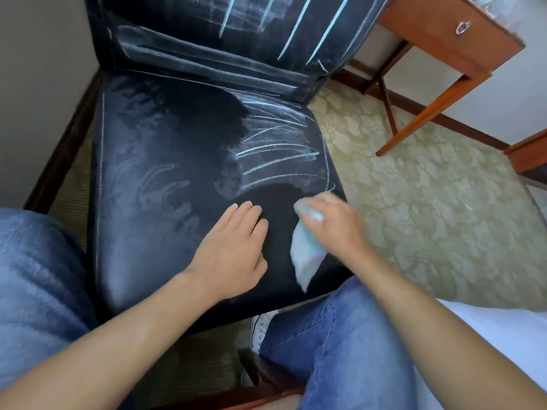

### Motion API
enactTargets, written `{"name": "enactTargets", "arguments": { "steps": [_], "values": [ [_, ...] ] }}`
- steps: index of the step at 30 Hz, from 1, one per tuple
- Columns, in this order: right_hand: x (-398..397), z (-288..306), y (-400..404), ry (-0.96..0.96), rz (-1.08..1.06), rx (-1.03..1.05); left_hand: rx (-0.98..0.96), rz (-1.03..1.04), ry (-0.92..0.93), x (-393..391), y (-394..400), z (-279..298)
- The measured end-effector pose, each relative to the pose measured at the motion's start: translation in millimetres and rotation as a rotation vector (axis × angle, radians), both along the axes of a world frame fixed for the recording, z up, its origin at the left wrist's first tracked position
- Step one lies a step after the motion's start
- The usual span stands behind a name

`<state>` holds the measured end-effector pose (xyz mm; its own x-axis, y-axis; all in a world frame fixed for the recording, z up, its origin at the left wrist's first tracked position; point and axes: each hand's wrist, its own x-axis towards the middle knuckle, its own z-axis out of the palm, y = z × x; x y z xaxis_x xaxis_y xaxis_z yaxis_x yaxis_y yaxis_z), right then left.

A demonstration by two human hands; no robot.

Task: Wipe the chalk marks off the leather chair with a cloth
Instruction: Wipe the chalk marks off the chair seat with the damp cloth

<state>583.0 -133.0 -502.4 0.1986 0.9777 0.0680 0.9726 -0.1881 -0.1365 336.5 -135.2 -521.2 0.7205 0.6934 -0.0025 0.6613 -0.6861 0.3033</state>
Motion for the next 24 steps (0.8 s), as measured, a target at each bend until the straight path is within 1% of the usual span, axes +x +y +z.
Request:
{"name": "enactTargets", "arguments": {
  "steps": [1,2,3,4,6,7,8,9,11,12,13,14,16,17,18,19,21,22,23,24],
  "values": [
    [12.3,0.5,7.8,0.034,-0.190,0.011,0.026,0.007,-0.005,3.7,0.0,-2.2],
    [18.1,-3.2,11.3,0.066,-0.305,0.049,0.052,0.018,-0.015,6.7,-0.4,-3.9],
    [13.5,-7.1,11.3,0.069,-0.298,0.077,0.070,0.025,-0.018,9.5,-1.3,-5.6],
    [4.0,-8.8,9.8,0.062,-0.199,0.071,0.076,0.028,-0.011,11.5,-2.3,-7.2],
    [-11.8,-8.5,0.7,0.068,0.085,0.021,0.082,0.038,-0.010,13.1,-3.9,-12.2],
    [-9.5,-8.2,-3.1,0.048,0.174,0.004,0.093,0.045,-0.018,13.9,-3.8,-14.1],
    [2.2,-6.6,-0.2,0.016,0.181,0.000,0.099,0.047,-0.022,14.7,-3.9,-14.5],
    [18.9,-5.5,8.4,-0.005,0.083,0.004,0.105,0.046,-0.022,15.5,-4.0,-15.1],
    [47.8,-2.1,26.1,0.061,-0.274,0.053,0.118,0.053,-0.012,16.0,-4.1,-16.8],
    [53.0,-6.3,29.2,0.094,-0.378,0.078,0.122,0.058,-0.006,16.2,-4.5,-16.6],
    [49.6,-10.1,29.8,0.090,-0.371,0.080,0.123,0.054,-0.001,16.9,-4.1,-16.5],
    [42.8,-11.7,28.6,0.070,-0.275,0.063,0.126,0.048,0.002,17.3,-3.8,-16.9],
    [26.8,-10.9,13.6,0.092,0.013,0.002,0.139,0.047,0.018,17.3,-4.4,-19.3],
    [28.0,-8.9,8.7,0.082,0.112,-0.022,0.155,0.050,0.025,17.9,-4.0,-20.3],
    [38.2,-6.9,12.2,0.051,0.135,-0.036,0.163,0.047,0.034,18.6,-4.2,-21.2],
    [50.9,-4.8,22.5,0.027,0.059,-0.036,0.169,0.041,0.044,19.0,-5.1,-22.5],
    [67.7,-2.7,42.1,0.062,-0.229,0.005,0.185,0.039,0.071,18.8,-5.6,-25.1],
    [67.9,-7.7,46.4,0.070,-0.301,0.036,0.197,0.041,0.085,18.7,-5.0,-25.5],
    [62.6,-12.2,47.6,0.067,-0.291,0.052,0.200,0.036,0.098,18.1,-4.4,-25.9],
    [57.1,-13.1,46.7,0.070,-0.210,0.060,0.200,0.030,0.103,17.8,-3.9,-26.3]
  ]
}}
